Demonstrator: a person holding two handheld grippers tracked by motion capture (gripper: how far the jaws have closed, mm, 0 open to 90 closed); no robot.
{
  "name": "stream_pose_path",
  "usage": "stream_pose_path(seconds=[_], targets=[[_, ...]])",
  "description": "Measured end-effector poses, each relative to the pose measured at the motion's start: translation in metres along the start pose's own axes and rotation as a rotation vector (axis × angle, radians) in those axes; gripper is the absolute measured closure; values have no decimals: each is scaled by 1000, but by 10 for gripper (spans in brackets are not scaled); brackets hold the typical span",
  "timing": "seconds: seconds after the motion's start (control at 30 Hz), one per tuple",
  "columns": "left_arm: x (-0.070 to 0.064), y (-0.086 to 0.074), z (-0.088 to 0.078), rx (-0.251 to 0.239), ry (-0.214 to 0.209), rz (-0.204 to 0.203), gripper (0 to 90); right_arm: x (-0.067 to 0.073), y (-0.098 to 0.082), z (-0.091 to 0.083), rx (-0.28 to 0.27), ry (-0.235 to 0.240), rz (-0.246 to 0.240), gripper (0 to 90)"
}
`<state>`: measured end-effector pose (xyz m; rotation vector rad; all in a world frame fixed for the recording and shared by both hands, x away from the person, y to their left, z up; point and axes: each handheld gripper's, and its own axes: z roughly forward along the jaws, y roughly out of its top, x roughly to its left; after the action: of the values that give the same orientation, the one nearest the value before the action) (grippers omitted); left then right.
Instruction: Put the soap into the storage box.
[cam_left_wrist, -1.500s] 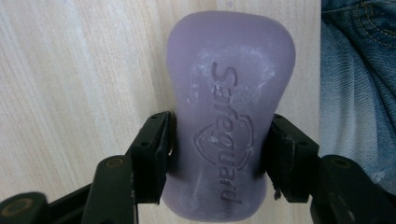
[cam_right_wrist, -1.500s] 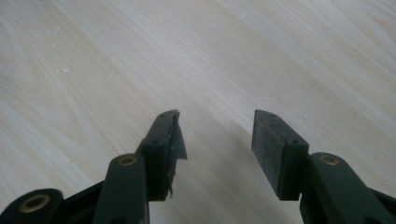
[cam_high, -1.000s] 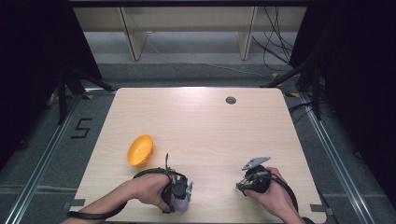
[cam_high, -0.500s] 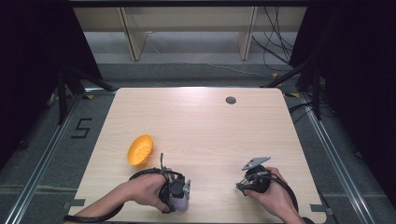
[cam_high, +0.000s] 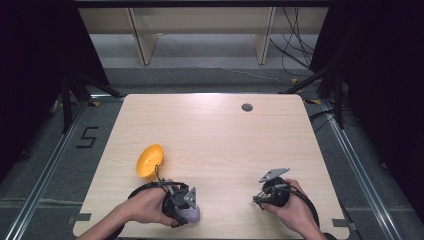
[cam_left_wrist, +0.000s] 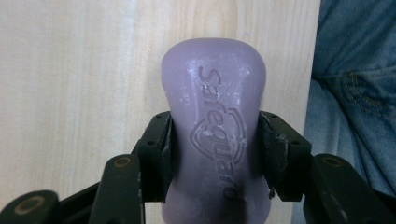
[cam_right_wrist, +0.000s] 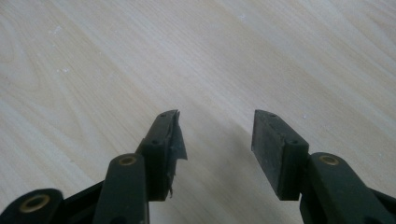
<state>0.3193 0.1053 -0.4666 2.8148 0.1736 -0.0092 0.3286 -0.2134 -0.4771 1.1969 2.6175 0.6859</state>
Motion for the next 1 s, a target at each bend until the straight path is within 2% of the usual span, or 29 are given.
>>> stream_pose_path(seconds=[0.13, 0.17, 0.2, 0.23, 0.33, 0.37, 0.5, 0.53, 0.57, 0.6, 0.63, 0.67, 0.73, 0.77, 0.8, 0.83, 0.87, 0.9, 0.97, 1.0], targets=[[-1, -10, -5, -69, 13, -40, 487, 0, 0, 0, 0, -6, 4, 517], [-2, -13, -5, -111, 26, -66, 487, 0, 0, 0, 0, -3, 1, 517], [-1, -16, -6, -126, 32, -67, 487, 0, 0, 0, 0, -4, 0, 517], [-3, -18, -6, -157, 27, -99, 487, 0, 0, 0, -1, -6, -3, 517], [-4, -25, -10, -212, 49, -113, 488, -1, 0, 0, 3, -25, -21, 517], [-6, -27, -10, -254, 50, -153, 488, 0, 0, 0, -1, -6, -1, 517], [-4, -34, -16, -281, 69, -142, 488, 0, 0, 0, -5, -10, -2, 517], [-4, -35, -17, -300, 81, -154, 488, 0, 0, 0, 0, -5, 6, 517], [-5, -36, -16, -345, 73, -188, 488, 1, 0, -1, 1, -5, 11, 517], [-3, -39, -18, -335, 78, -166, 488, 2, 0, -1, 12, 3, 27, 517], [-3, -41, -19, -369, 87, -192, 488, 0, 0, -1, -8, -10, -6, 517], [-4, -42, -18, -404, 96, -220, 488, 0, 0, -1, -7, -10, -4, 517], [-5, -45, -20, -465, 143, -262, 488, 2, 0, -1, 10, -3, 25, 517], [-5, -47, -20, -526, 187, -311, 488, 2, 0, -1, 10, -2, 26, 517], [-5, -48, -21, -533, 205, -327, 488, 2, 0, -1, 10, -2, 25, 516], [-5, -48, -21, -564, 217, -368, 488, 2, 0, -1, 10, -2, 25, 516], [-4, -50, -22, -571, 258, -385, 488, 1, 0, -1, 0, -6, 8, 516], [-3, -51, -23, -565, 274, -397, 488, 2, 0, -2, 11, 1, 26, 516], [-3, -52, -23, -576, 306, -422, 488, 2, 0, -1, 6, 1, 18, 516], [-2, -52, -24, -566, 319, -447, 488, 2, 0, -1, 6, 0, 16, 515]])
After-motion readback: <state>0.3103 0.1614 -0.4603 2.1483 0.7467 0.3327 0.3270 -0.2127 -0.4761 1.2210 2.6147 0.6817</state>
